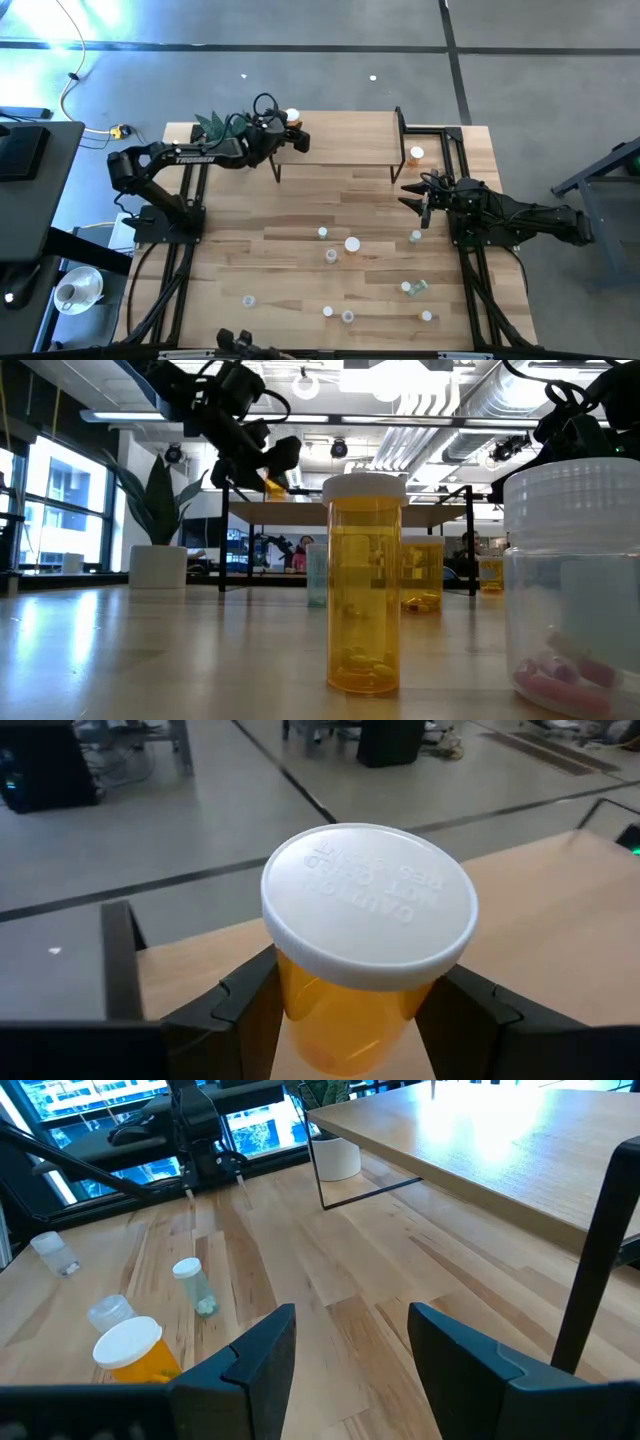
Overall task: Pick and place medicine bottles onto shelf by color
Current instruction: Put the bottom left large orange pill bottle on the shelf, then put the top left green pill bottle on the shelf
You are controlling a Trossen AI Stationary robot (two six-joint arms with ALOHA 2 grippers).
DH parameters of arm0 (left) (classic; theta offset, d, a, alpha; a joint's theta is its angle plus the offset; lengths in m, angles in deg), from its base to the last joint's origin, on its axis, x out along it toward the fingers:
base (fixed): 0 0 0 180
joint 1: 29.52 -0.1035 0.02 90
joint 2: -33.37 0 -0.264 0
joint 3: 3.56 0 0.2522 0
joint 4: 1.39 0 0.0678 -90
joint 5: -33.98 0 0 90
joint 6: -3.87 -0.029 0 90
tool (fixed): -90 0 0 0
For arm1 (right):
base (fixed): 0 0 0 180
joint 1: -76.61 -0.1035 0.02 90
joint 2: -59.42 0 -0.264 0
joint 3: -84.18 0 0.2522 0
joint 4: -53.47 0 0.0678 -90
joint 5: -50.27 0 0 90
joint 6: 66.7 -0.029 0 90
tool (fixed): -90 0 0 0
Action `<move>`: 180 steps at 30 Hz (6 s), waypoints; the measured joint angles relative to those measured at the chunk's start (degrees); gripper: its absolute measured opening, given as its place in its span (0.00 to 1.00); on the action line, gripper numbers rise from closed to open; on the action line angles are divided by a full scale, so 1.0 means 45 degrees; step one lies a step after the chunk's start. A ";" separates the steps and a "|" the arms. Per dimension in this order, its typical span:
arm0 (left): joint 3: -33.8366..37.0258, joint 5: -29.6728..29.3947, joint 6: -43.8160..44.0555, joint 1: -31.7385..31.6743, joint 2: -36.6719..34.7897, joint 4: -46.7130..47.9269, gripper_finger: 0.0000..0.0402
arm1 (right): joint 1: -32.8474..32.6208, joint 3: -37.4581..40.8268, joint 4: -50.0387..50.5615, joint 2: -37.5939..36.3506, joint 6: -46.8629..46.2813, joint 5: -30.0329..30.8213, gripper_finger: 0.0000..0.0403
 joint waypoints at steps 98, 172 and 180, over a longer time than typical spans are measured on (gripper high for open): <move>-0.4347 -0.0321 0.0209 0.0046 0.0760 0.4743 0.62 | -0.0004 -0.0004 -0.0001 0.0000 0.0000 0.0000 0.46; -0.3808 -0.1012 -0.2946 0.1869 -0.1943 0.6414 0.62 | 0.0001 0.0000 -0.0001 -0.0005 0.0000 0.0000 0.46; -0.0360 0.0326 -0.1304 0.2142 -0.3979 0.4517 0.62 | -0.0003 -0.0003 -0.0001 -0.0005 0.0000 0.0004 0.46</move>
